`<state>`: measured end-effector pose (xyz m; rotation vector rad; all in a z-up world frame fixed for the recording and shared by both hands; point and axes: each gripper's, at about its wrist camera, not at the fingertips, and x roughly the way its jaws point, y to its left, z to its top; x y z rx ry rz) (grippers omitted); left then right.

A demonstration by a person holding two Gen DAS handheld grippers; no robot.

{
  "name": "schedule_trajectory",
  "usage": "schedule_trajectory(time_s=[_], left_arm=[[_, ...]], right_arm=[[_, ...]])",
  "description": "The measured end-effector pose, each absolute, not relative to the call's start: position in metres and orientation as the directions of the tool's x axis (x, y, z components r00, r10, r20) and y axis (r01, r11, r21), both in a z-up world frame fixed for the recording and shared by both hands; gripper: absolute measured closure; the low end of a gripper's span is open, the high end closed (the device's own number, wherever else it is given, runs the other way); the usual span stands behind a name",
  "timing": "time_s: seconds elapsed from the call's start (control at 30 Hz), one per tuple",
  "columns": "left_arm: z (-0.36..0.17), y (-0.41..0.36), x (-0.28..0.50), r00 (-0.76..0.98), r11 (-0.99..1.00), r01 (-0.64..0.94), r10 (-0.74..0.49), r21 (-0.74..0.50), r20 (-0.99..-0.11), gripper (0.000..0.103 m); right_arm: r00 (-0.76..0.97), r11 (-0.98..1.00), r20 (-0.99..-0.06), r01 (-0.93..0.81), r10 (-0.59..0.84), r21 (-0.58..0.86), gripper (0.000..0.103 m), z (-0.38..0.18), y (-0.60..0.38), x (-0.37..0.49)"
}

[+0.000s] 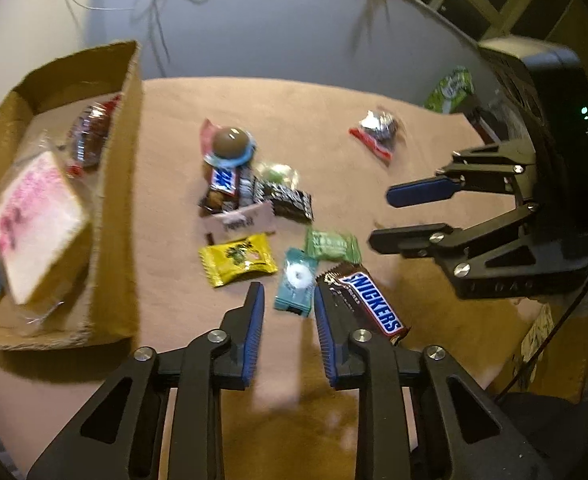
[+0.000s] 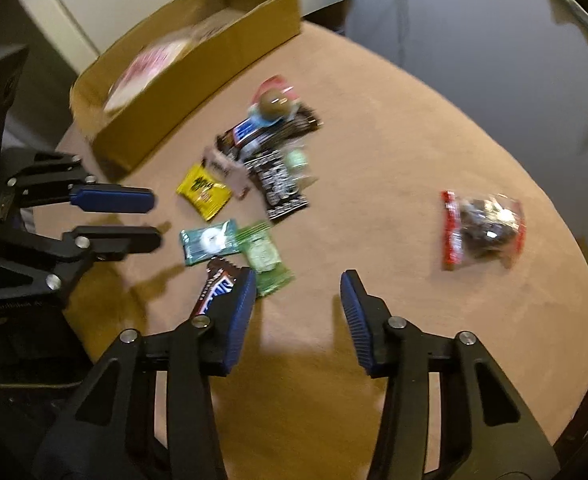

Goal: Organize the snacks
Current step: 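Grasp the teal mint with the left tool while the right tool grasps the green candy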

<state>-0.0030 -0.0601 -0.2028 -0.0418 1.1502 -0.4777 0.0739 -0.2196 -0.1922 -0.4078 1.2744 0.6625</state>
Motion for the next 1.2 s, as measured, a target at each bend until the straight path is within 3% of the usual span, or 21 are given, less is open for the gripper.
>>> schedule_trajectory(time_s=[0.67,0.87,0.93,1.0,1.2], left_arm=[[-0.228,-0.09,0.013,0.279,0.885,0.421,-0.336,-0.199,-0.9,0.082],[-0.234,-0.1,0.022,0.277,0.879,0.444,-0.32,-0.175,-0.906,0.078],[-0.235,-0.104,0.024,0.286,0.879,0.448,-0.314,-0.163,-0.906,0.074],[-0.234,-0.108,0.025,0.292,0.878,0.455,-0.304,-0.148,-0.907,0.07],[-0.237,-0.121,0.026,0.321,0.852,0.519,-0.273,-0.073,-0.907,0.066]], right_arm=[[0.09,0.696,-0.971,-0.712,0.222,0.093,0.063,-0.223,-0.199,0.08],[0.092,0.686,-0.97,-0.722,0.225,0.09,0.063,-0.224,-0.196,0.078],[0.096,0.687,-0.969,-0.722,0.227,0.089,0.066,-0.224,-0.195,0.081],[0.111,0.693,-0.97,-0.717,0.215,0.071,0.078,-0.224,-0.198,0.081],[0.098,0.718,-0.968,-0.689,0.231,0.102,0.079,-0.223,-0.209,0.089]])
